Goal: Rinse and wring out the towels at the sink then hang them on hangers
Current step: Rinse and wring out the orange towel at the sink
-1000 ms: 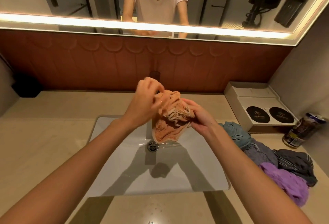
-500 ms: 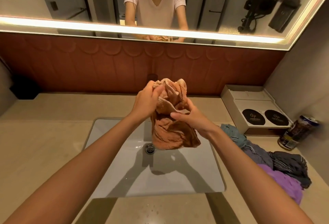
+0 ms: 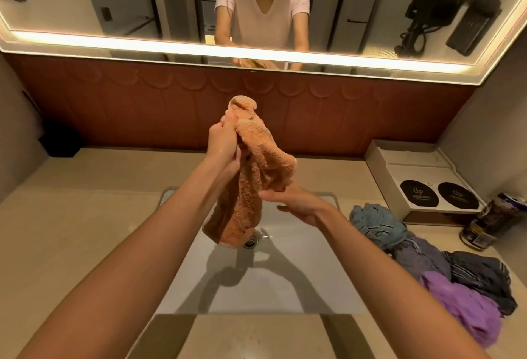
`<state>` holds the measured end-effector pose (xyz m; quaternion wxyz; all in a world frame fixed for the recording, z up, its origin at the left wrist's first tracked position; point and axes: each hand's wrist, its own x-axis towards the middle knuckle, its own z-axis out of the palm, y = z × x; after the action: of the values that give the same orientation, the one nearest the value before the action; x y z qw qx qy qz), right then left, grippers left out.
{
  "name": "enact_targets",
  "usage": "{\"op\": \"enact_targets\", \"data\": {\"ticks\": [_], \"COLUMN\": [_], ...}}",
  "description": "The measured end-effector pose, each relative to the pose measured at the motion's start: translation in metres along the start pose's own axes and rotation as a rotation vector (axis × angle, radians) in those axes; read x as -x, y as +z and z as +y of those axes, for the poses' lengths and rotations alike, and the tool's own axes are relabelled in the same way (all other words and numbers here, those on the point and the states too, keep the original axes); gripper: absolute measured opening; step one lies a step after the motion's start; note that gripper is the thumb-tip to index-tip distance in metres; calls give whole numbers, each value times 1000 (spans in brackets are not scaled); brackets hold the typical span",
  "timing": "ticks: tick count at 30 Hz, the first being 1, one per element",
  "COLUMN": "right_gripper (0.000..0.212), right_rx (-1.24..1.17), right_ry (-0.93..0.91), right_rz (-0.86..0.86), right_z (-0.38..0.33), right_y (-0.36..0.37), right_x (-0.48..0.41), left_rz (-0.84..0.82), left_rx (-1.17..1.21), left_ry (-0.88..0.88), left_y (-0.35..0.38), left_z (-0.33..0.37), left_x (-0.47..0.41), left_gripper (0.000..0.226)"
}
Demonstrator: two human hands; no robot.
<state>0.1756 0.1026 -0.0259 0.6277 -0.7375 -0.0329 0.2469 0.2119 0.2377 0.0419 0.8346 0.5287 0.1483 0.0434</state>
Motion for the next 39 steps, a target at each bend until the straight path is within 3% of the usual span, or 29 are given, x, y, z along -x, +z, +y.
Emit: {"op": "enact_targets", "data": {"ticks": [4, 7, 9, 12, 14, 16, 18, 21, 23, 24, 27, 30, 33, 37, 39], "right_gripper": [14, 17, 28, 25, 18, 15, 20, 27, 26, 26, 35, 34, 24, 10, 20], "right_rx": [-248, -422, -556, -672, -718, -777, -807, -725, -719, -728, -831, -1007, -813, -338, -415], "right_ry": [-68, -16, 58, 136, 156, 182, 226, 286, 321, 331, 301, 205, 102, 66, -27], "right_rz": [-17, 47, 76, 119, 134, 126, 135, 175, 192, 195, 157, 13, -152, 63, 166], "right_z": [-12, -21, -25, -33, -38, -44, -51, -59, -62, -63, -68, -74, -78, -81, -83], "right_y": [9, 8, 8, 11, 14, 17, 18, 11, 9, 9, 7, 0, -8, -7, -5], "right_x": [-14, -22, -24, -23, -23, -25, -27, -36, -40, -41, -43, -24, -5, -3, -5], "left_rz": [63, 64, 18, -69, -100, -268, -491, -696, -690, -630, -260, 19, 41, -93, -192], "left_rx": [191, 400, 369, -79, -450, -728, -904, -1283, -1409, -1367, -1076, -919, -640, -652, -657], "left_ry": [-21, -115, -145, -52, 126, 329, 343, 319, 352, 412, 669, 549, 345, 267, 234], "left_y": [-4, -24, -37, -52, -65, -77, -87, -94, -94, -92, -81, -73, -67, -56, -54], "left_z": [26, 29, 21, 7, 1, 0, 2, 6, 5, 4, 9, 19, 27, 40, 44], "left_x": [-1, -12, -15, -10, -3, 8, 20, 26, 28, 29, 27, 16, 12, 13, 16], "left_gripper": [21, 19, 21, 26, 33, 34, 61, 121, 126, 113, 42, 21, 23, 24, 30]}}
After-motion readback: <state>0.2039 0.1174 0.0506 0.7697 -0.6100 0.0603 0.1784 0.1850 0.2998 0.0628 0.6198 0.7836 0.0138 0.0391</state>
